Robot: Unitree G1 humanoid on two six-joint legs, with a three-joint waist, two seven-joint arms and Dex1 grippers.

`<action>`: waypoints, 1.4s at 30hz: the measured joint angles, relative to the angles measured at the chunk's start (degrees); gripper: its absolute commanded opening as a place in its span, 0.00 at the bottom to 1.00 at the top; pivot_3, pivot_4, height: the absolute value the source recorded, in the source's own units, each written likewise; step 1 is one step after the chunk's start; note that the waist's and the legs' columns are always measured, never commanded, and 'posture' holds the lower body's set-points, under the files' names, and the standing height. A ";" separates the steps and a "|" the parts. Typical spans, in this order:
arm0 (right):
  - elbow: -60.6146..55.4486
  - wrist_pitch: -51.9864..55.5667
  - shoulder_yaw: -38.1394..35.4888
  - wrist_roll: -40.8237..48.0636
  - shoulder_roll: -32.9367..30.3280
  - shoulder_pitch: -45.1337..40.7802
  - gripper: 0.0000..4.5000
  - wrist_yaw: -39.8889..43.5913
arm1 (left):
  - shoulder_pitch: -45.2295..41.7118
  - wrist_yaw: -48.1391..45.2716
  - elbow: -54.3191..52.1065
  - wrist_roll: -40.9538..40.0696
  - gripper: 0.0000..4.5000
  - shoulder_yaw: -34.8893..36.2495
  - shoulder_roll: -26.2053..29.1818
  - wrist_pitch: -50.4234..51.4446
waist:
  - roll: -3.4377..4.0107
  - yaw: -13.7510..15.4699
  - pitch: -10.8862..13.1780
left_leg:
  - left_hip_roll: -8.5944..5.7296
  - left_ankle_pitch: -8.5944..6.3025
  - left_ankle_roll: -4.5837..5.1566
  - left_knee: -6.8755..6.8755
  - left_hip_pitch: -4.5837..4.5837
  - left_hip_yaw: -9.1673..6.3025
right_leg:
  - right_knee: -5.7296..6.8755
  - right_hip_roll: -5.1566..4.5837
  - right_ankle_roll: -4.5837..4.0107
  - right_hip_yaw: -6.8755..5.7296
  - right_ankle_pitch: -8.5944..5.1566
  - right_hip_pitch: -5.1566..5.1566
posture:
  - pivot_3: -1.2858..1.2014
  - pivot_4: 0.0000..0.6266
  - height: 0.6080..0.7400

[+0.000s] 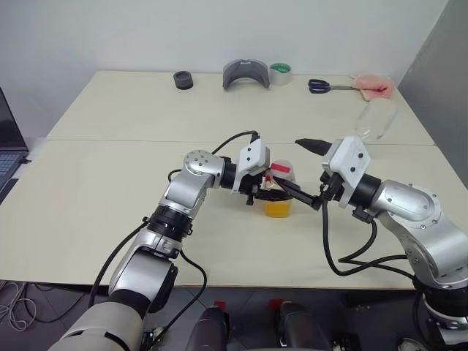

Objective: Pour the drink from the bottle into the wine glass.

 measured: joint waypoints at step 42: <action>-2.18 6.36 -6.16 12.30 0.09 1.11 1.00 1.11 | 0.00 0.16 -0.02 -0.02 0.42 0.00 0.36 -0.03 | 0.00 0.00 0.00 | 0.00 0.00 0.00 0.00 0.00 0.00 | 0.00 0.00 0.00 0.00 0.00 0.00 | 0.52 0.24 1.00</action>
